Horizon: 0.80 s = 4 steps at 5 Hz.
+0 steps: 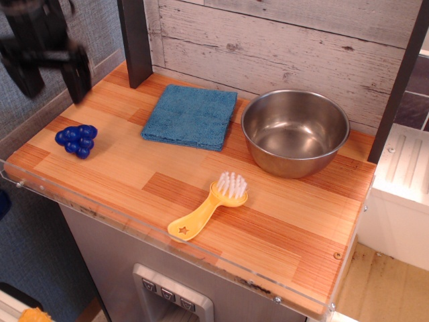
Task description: Hold the blue grapes from right edge of the table and place it on left side of the table.
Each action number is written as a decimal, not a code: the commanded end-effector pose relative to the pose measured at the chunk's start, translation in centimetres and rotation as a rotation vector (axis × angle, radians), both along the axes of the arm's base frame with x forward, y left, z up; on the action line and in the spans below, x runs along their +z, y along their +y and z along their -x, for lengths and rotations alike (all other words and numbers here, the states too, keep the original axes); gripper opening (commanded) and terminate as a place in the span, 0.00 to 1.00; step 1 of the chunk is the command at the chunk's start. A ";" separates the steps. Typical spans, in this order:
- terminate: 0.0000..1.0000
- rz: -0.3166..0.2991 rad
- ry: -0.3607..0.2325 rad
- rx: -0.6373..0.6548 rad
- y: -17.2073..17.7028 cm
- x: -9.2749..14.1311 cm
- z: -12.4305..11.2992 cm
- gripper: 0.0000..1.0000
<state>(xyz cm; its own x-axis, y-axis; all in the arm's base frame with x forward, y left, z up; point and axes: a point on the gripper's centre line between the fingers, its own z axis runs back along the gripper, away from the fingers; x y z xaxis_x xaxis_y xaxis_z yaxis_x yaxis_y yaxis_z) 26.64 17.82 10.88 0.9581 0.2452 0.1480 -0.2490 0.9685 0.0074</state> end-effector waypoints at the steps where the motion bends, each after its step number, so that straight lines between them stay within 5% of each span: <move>1: 0.00 0.002 -0.006 -0.115 -2.6 5.4 1.1 1.00; 3: 0.00 -0.060 -0.014 -0.344 -2.6 5.2 1.2 1.00; 4: 0.00 -0.090 -0.027 -0.292 -3.3 5.5 0.6 1.00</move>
<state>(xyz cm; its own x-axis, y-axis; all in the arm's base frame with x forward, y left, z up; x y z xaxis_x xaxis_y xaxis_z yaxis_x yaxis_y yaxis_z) 27.79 14.55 14.59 0.9894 -0.0518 0.1360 0.0437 0.9972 0.0615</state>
